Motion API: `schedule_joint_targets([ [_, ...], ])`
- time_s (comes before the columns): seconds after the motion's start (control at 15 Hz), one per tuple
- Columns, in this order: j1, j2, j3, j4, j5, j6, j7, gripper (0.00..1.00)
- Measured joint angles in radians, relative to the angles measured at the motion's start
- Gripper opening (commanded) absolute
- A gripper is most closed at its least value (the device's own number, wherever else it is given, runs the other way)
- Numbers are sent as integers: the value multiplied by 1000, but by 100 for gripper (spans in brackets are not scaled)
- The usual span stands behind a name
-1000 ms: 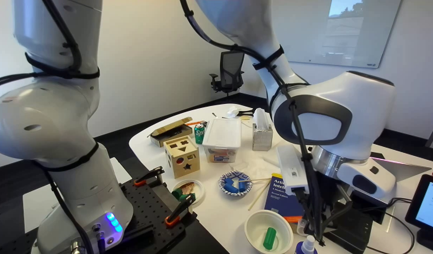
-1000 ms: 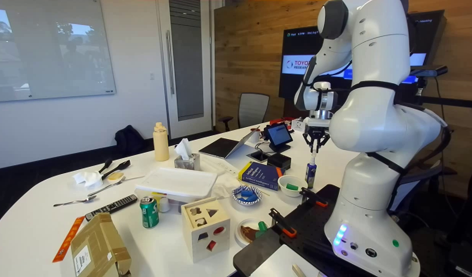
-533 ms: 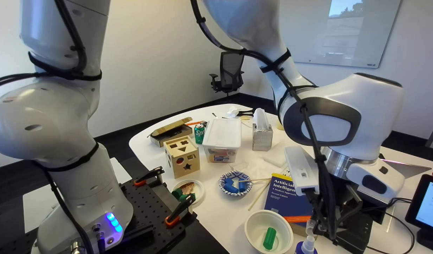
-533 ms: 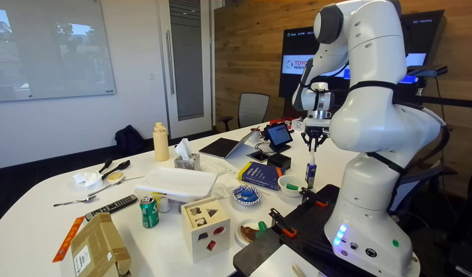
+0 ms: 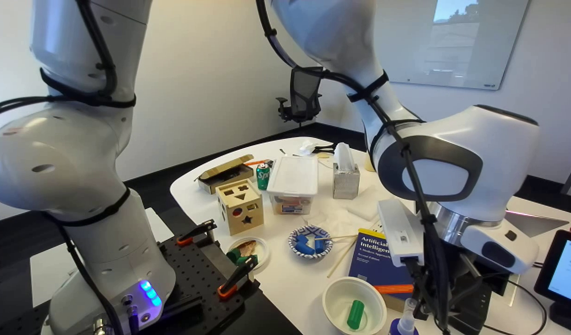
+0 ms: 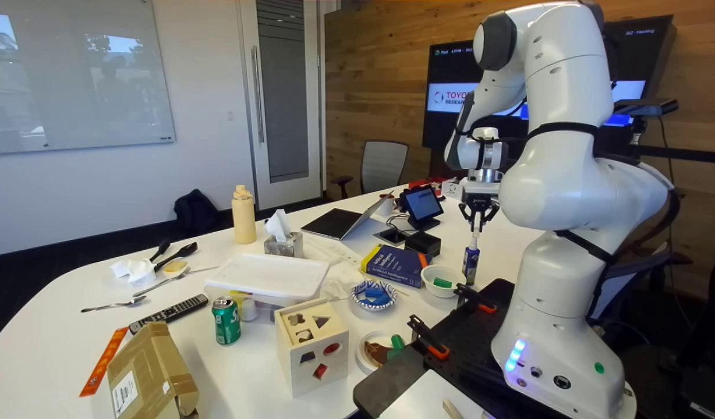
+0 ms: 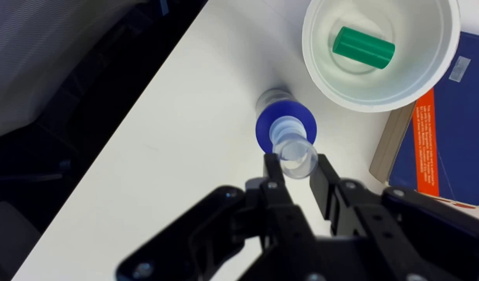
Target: Put the clear cap onto the bottle
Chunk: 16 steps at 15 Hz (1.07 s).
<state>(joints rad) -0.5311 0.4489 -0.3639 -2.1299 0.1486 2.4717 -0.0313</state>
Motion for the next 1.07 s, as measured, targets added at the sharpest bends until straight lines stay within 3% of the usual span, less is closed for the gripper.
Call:
schedule_joint_targets([
  [1.07,-11,47,14,59,22,-52,0,6],
])
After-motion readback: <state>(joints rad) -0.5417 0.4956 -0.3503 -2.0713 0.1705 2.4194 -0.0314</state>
